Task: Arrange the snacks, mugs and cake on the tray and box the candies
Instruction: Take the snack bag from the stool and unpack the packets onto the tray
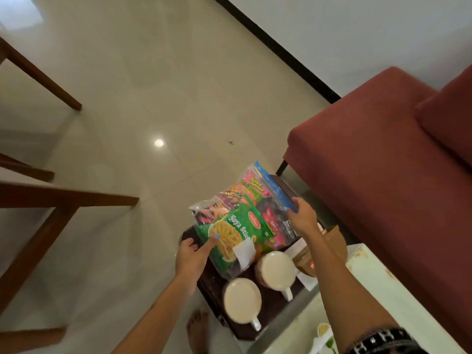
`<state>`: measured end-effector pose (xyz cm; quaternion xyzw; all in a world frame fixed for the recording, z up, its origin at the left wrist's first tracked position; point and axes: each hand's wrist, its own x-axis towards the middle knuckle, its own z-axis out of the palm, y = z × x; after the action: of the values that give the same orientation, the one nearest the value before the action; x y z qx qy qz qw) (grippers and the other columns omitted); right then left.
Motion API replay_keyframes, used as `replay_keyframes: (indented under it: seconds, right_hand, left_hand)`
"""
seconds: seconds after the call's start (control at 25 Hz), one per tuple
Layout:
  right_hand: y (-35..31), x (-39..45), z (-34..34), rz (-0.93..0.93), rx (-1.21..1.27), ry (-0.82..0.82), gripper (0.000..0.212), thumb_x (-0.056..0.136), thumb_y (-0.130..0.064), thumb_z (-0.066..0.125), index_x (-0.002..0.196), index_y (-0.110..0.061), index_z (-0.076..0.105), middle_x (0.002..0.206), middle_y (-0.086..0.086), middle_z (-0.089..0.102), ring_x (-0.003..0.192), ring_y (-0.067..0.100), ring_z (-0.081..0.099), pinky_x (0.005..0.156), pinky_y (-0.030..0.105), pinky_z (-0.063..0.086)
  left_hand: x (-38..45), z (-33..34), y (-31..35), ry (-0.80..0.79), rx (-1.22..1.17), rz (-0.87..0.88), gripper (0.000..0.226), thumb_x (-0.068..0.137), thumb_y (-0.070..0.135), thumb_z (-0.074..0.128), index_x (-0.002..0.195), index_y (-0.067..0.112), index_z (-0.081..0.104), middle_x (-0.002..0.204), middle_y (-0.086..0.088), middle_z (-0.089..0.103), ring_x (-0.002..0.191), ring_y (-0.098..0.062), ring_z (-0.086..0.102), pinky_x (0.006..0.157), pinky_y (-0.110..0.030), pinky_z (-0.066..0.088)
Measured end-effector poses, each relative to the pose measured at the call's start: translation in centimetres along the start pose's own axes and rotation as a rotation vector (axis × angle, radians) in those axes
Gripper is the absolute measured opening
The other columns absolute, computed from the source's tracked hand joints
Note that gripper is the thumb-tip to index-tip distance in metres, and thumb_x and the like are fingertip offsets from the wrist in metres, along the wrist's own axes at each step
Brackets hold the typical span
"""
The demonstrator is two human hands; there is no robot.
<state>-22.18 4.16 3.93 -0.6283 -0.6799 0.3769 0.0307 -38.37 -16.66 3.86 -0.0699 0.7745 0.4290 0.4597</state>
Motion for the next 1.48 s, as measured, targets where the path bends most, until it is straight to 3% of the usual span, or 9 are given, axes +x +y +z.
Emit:
replay_keyframes:
  seconds: [0.16,0.4,0.56,0.84,1.0,1.08,1.16,1.32,1.48]
  right_hand:
    - [1.1,3.8,1.4,0.128,-0.133,-0.028,0.041,0.091,-0.027,0.057,0.127,-0.009,0.05,0.128,0.013,0.055,0.12,0.032,0.049,0.103,0.043,0.038]
    - [-0.3,4.4,0.1,0.09,0.017,-0.07,0.024,0.087,-0.014,0.06,0.065,-0.01,0.051,0.07,0.011,0.047,0.07,0.021,0.044,0.062,0.03,0.031]
    - [-2.8,1.3,-4.6,-0.057,0.194,0.101,0.021,0.083,-0.02,0.066,0.066,-0.011,0.058,0.063,0.007,0.043,0.061,0.017,0.037,0.059,0.03,0.029]
    - [-3.7,-10.0,-17.5,-0.223,0.538,0.239,0.018,0.078,-0.017,0.07,0.069,-0.002,0.065,0.058,0.005,0.049,0.059,0.016,0.041,0.057,0.035,0.035]
    - [-1.7,-19.7,-23.0,-0.268,0.753,0.195,0.012,0.077,-0.014,0.073,0.068,-0.02,0.075,0.064,0.001,0.068,0.064,0.016,0.059,0.063,0.034,0.049]
    - [0.2,-24.6,-24.3,-0.287,0.719,0.226,0.009,0.078,-0.015,0.072,0.07,-0.017,0.075,0.063,0.0,0.068,0.062,0.013,0.06,0.062,0.032,0.05]
    - [2.3,-28.3,-24.2,-0.273,0.424,0.352,0.01,0.078,-0.02,0.069,0.073,-0.012,0.073,0.064,0.005,0.067,0.062,0.014,0.058,0.062,0.033,0.049]
    - [7.4,-34.2,-22.0,-0.154,-0.117,0.471,0.02,0.087,-0.018,0.052,0.092,-0.009,0.069,0.093,0.015,0.069,0.09,0.033,0.061,0.07,0.033,0.043]
    - [14.8,-37.9,-22.1,-0.173,0.201,0.158,0.017,0.085,-0.016,0.059,0.078,-0.004,0.069,0.073,0.015,0.064,0.068,0.022,0.057,0.062,0.03,0.041]
  left_hand:
    - [2.7,1.0,0.0,-0.03,0.003,-0.096,0.054,0.073,0.038,0.073,0.111,0.005,0.058,0.096,-0.005,0.066,0.092,-0.024,0.059,0.081,-0.033,0.05]
    - [3.0,1.8,1.8,-0.085,-0.218,-0.128,0.026,0.08,0.022,0.068,0.1,0.007,0.06,0.108,-0.014,0.065,0.097,-0.026,0.061,0.072,-0.035,0.051]
    - [1.0,2.4,6.2,-0.11,-0.339,-0.048,0.017,0.083,0.019,0.065,0.096,0.009,0.06,0.099,-0.011,0.065,0.076,-0.019,0.061,0.068,-0.033,0.05]
    - [-8.9,5.3,9.0,-0.241,-0.358,0.095,0.022,0.09,0.029,0.053,0.098,0.011,0.063,0.098,-0.01,0.066,0.086,-0.027,0.063,0.085,-0.042,0.05]
    - [-17.8,7.0,5.9,-0.207,-0.136,0.186,0.021,0.086,0.021,0.057,0.066,0.014,0.057,0.065,-0.006,0.053,0.061,-0.022,0.049,0.058,-0.03,0.04]
    - [-23.0,8.1,4.7,-0.106,-0.051,0.454,0.017,0.083,0.02,0.061,0.068,0.012,0.059,0.068,-0.011,0.059,0.07,-0.027,0.057,0.065,-0.032,0.047]
    - [-28.6,10.1,4.5,-0.187,-0.025,0.648,0.024,0.08,0.034,0.063,0.076,0.011,0.064,0.084,-0.019,0.069,0.083,-0.033,0.066,0.081,-0.043,0.054]
    - [-37.1,16.2,1.8,-0.444,0.423,0.748,0.039,0.073,0.04,0.067,0.065,0.003,0.066,0.069,-0.017,0.07,0.071,-0.031,0.07,0.072,-0.042,0.059]
    - [-38.7,19.1,-3.8,-0.362,0.874,0.732,0.018,0.072,0.01,0.056,0.08,-0.003,0.065,0.074,-0.017,0.068,0.075,-0.033,0.068,0.056,-0.031,0.049]
